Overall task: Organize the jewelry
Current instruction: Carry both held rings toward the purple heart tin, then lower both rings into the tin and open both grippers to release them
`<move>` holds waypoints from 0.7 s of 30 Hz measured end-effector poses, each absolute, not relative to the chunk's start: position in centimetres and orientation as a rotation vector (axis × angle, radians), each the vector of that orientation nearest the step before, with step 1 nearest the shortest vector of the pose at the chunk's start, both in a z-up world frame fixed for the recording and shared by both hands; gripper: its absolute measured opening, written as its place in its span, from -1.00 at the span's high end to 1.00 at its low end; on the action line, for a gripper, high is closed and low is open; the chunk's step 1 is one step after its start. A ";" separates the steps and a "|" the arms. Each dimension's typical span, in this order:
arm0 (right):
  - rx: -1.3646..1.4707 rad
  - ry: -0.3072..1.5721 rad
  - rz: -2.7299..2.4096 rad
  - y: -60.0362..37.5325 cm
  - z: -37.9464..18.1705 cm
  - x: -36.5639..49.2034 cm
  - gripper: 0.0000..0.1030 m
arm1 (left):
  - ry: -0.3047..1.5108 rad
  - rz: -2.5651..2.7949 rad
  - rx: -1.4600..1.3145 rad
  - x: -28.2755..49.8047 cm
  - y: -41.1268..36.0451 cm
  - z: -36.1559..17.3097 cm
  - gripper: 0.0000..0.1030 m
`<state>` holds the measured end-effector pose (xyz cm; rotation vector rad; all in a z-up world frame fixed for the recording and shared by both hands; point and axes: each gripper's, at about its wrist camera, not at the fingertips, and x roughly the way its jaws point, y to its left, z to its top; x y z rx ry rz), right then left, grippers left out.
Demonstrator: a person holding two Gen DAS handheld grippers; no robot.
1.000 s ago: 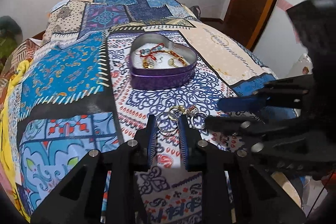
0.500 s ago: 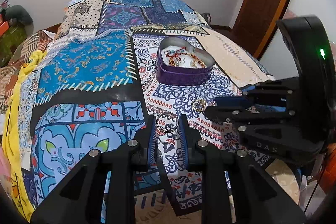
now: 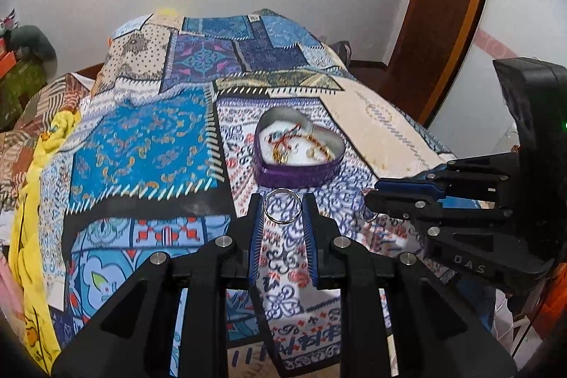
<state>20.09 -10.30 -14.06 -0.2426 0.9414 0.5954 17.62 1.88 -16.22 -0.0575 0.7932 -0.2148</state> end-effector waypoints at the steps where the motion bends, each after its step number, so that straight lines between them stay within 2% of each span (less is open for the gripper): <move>1: -0.240 0.934 0.597 -10.4 -13.8 20.2 0.80 | 0.788 -0.215 -0.057 17.8 1.8 -16.0 0.60; 10: -0.190 0.852 0.580 -11.2 -11.4 21.8 0.79 | 0.752 -0.224 -0.046 19.9 1.5 -14.7 0.60; 21: -0.127 0.828 0.574 -11.2 -11.1 24.9 0.79 | 0.744 -0.233 -0.038 22.8 1.2 -14.9 0.60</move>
